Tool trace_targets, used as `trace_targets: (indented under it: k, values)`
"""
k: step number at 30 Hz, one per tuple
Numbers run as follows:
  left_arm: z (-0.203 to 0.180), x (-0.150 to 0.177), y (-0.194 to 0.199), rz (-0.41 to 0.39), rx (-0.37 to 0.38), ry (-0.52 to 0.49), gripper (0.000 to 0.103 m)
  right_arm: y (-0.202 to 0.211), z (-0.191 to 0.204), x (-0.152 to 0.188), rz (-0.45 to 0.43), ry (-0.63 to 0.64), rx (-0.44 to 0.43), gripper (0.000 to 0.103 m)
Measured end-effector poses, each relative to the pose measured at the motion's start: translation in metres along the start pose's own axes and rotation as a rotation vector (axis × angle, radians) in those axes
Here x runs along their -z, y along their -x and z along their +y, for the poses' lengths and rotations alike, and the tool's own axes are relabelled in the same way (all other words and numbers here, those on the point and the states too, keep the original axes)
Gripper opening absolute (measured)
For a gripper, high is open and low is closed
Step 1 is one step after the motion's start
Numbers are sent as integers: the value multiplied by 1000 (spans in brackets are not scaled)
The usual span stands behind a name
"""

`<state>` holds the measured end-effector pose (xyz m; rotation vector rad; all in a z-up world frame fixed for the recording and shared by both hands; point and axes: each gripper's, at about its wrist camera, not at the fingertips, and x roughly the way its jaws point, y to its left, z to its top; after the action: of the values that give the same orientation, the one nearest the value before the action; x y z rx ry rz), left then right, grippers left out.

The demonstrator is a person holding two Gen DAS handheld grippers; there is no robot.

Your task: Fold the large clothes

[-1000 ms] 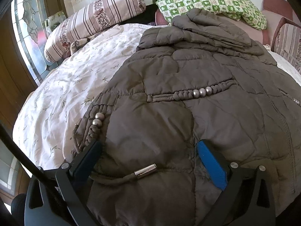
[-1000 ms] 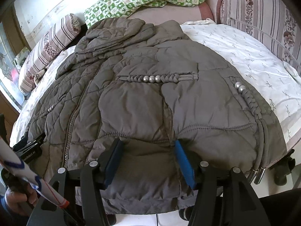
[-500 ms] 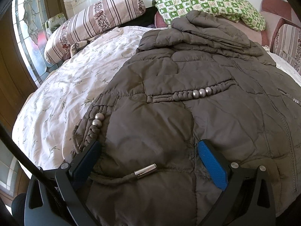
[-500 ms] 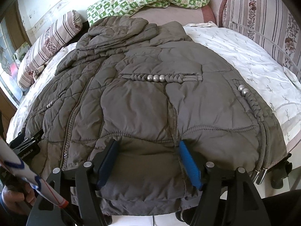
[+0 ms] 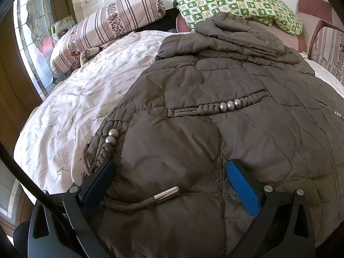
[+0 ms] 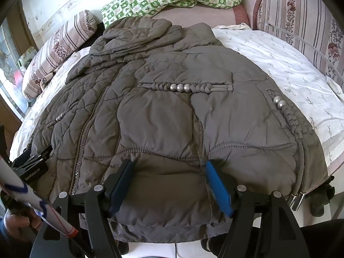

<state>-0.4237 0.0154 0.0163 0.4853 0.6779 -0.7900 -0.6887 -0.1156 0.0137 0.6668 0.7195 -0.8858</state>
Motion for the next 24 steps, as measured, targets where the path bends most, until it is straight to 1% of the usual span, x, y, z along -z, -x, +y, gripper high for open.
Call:
trace_targets:
  k: [24]
  values:
    - [-1, 0, 1, 1, 1, -3, 103, 5, 0, 4, 0, 15, -11, 78]
